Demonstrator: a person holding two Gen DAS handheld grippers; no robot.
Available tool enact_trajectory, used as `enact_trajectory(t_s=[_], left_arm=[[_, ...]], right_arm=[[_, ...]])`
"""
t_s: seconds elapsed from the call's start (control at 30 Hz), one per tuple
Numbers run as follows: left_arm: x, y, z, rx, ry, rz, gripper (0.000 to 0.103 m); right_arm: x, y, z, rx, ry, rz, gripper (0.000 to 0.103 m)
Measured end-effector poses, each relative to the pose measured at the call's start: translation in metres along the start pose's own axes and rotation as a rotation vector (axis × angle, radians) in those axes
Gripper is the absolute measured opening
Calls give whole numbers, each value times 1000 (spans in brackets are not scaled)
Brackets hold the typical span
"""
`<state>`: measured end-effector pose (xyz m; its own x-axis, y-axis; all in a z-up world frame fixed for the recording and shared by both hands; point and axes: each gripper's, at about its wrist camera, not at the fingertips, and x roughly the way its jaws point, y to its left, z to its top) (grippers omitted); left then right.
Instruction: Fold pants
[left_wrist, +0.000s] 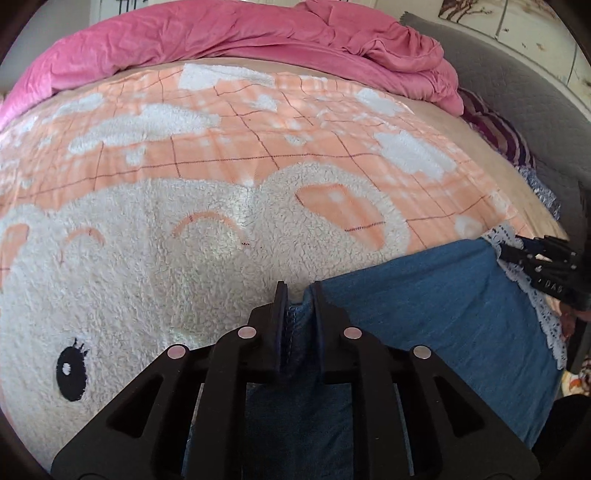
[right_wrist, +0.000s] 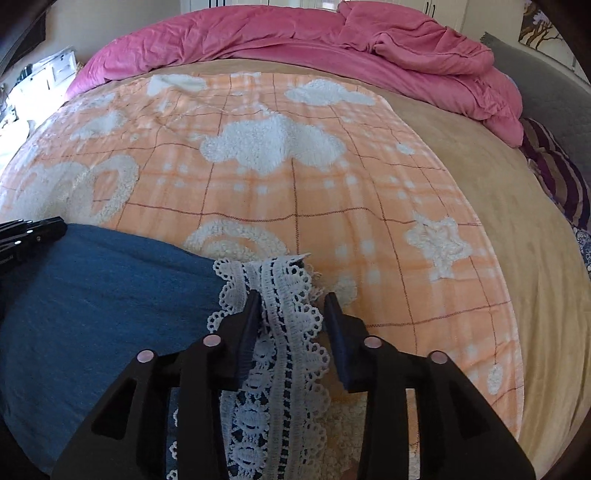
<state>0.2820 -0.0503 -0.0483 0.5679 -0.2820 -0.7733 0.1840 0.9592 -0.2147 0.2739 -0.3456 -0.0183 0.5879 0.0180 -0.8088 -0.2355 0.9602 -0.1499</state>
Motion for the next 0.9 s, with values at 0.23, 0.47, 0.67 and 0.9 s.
enact_trajectory(t_s=[0.23,0.47,0.67,0.9], left_arm=[[-47,12,-16,-70,-67,4,38],[-108,20,-56,-119,-138,21,40],[-174,36,-96,-100,-186,79,51],[-232,83,-136,-176,-205,179,59]], right_arm=[[-63,-13,-9,64,-168,-105,68],[-121,-28,-23,177,-331,-69,74],[-118,-44,-56,286,-136,226,84],[-139,-49,-73,288,-18,387,84]])
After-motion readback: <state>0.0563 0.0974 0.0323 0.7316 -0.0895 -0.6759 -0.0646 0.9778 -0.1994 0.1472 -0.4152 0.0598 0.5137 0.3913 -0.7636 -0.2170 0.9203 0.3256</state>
